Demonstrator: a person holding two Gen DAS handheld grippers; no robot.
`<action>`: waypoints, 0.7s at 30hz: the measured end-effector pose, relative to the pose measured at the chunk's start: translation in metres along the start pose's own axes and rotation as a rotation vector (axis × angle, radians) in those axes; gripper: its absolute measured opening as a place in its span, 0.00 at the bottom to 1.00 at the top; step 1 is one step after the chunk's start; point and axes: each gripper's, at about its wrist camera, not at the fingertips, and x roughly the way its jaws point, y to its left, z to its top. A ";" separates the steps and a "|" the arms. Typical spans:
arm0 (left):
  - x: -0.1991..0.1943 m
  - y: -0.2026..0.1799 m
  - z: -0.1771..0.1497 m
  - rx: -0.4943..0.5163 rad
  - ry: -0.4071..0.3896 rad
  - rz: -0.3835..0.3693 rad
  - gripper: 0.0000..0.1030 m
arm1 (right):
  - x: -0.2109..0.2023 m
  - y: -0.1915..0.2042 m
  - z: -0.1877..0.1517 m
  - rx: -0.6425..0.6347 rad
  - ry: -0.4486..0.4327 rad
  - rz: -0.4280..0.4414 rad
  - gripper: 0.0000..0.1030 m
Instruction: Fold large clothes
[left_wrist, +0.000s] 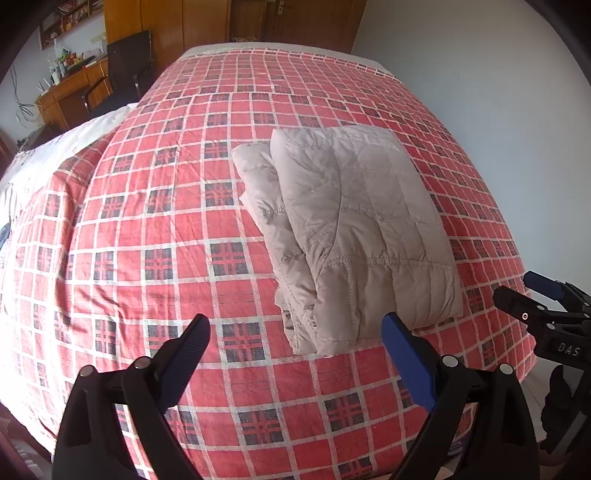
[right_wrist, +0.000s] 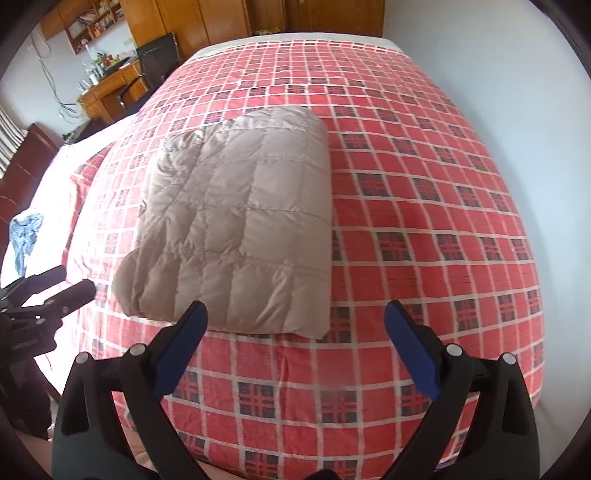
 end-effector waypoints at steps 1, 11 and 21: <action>-0.001 -0.001 0.000 0.001 -0.003 0.008 0.91 | -0.001 0.000 0.000 -0.001 -0.003 -0.011 0.93; 0.003 -0.008 -0.003 0.016 0.005 0.027 0.91 | -0.001 -0.004 0.000 0.034 0.014 -0.039 0.93; 0.006 -0.009 -0.004 0.013 0.009 0.033 0.91 | 0.000 -0.004 -0.001 0.032 0.021 -0.055 0.93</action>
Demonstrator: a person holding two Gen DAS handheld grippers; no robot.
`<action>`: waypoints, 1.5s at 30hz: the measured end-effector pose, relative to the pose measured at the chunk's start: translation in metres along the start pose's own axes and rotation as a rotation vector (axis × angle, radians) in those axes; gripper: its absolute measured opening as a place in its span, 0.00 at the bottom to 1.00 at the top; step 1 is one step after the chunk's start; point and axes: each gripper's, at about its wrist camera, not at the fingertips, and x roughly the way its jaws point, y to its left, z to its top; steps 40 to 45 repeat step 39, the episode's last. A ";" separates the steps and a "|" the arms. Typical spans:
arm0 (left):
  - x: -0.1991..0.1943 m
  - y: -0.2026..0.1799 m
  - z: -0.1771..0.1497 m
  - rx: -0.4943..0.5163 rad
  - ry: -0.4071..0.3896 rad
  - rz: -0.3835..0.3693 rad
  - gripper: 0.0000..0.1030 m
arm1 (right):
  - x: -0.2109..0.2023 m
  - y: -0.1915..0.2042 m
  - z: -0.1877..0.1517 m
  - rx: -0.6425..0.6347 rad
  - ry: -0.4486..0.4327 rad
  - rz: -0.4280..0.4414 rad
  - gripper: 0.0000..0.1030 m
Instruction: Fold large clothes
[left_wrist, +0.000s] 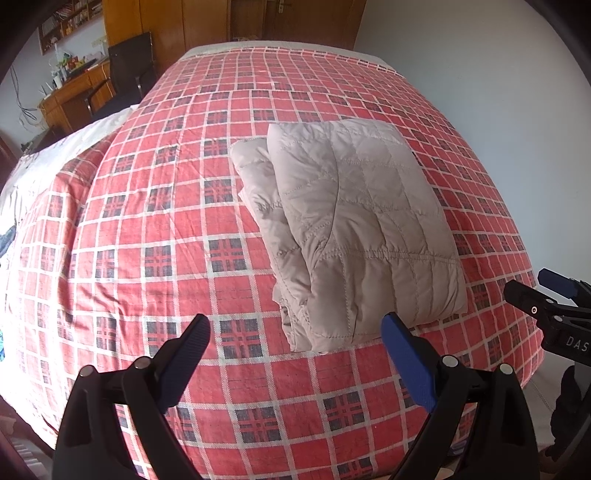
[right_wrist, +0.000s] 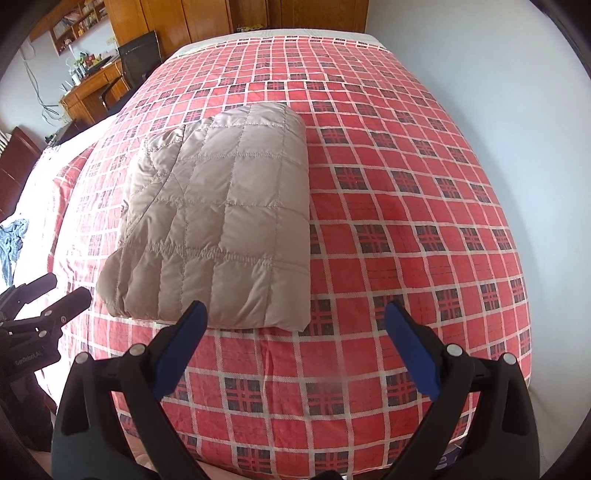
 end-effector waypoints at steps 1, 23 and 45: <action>0.000 0.000 0.000 0.001 -0.001 0.003 0.91 | 0.000 -0.001 0.000 0.000 0.001 0.001 0.93; -0.001 0.000 0.000 -0.006 -0.003 0.014 0.91 | 0.004 -0.002 0.004 -0.015 -0.014 -0.021 0.93; 0.000 0.000 -0.001 -0.004 0.002 0.014 0.91 | 0.007 -0.003 0.000 -0.012 0.000 -0.049 0.93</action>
